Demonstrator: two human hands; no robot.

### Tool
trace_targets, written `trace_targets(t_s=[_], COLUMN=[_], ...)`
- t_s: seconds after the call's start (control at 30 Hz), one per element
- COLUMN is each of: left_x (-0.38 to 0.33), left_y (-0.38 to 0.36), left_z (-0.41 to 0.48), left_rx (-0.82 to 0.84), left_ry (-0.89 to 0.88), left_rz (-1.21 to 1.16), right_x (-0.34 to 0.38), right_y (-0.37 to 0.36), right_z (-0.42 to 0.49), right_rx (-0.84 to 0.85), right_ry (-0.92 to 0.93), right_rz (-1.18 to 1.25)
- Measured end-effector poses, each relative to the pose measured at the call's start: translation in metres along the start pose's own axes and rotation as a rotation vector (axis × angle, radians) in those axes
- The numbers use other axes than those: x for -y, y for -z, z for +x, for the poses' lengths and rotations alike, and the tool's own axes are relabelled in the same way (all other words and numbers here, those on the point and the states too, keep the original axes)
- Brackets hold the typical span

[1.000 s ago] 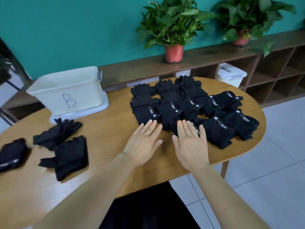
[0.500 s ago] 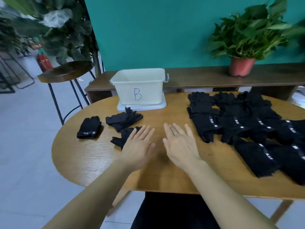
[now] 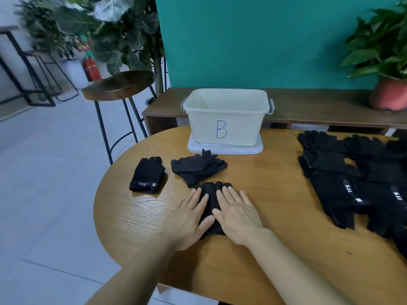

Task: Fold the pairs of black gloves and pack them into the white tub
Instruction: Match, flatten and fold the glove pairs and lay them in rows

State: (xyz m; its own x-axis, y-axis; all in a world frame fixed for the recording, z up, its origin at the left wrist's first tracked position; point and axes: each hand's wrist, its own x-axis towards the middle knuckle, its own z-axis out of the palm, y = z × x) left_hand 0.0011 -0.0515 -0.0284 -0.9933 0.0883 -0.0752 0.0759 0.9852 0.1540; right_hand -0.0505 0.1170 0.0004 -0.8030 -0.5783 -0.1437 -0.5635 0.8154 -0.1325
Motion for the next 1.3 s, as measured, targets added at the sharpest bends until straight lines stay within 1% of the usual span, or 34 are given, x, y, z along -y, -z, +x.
trace_targets(t_s=[0.07,0.2,0.33,0.53,0.67,0.77,0.87,0.97,1.1,1.3], left_x=[-0.001,-0.013,-0.044,-0.099,-0.123,-0.13,-0.126,-0.109,-0.072,-0.005], left_y=[-0.004,-0.005,-0.01,-0.01,-0.01,-0.011,-0.008,0.0,0.014,0.03], left_z=[0.0,0.006,0.016,0.028,0.028,0.028,0.027,0.023,0.017,0.008], left_rx=[-0.015,-0.009,-0.004,0.062,0.091,0.076,0.038,-0.024,-0.088,-0.154], left_ry=[-0.008,-0.038,-0.099,-0.204,-0.234,-0.241,-0.221,-0.179,-0.105,0.03], left_rz=[0.036,0.037,0.028,0.036,0.055,0.066,0.066,0.052,0.053,0.043], right_x=[-0.004,-0.017,-0.042,-0.083,-0.098,-0.1,-0.098,-0.094,-0.081,-0.052], right_y=[-0.007,-0.01,-0.008,-0.004,-0.005,-0.003,0.005,0.014,0.022,0.032], right_z=[0.001,-0.006,-0.03,-0.075,-0.093,-0.1,-0.102,-0.099,-0.087,-0.048], right_rx=[0.047,0.048,0.056,0.066,0.068,0.082,0.075,0.02,-0.048,-0.1], right_ry=[-0.001,-0.022,-0.098,-0.215,-0.258,-0.275,-0.268,-0.249,-0.209,-0.098], right_rz=[0.014,-0.001,-0.018,-0.03,-0.045,-0.03,-0.012,-0.013,-0.016,-0.024])
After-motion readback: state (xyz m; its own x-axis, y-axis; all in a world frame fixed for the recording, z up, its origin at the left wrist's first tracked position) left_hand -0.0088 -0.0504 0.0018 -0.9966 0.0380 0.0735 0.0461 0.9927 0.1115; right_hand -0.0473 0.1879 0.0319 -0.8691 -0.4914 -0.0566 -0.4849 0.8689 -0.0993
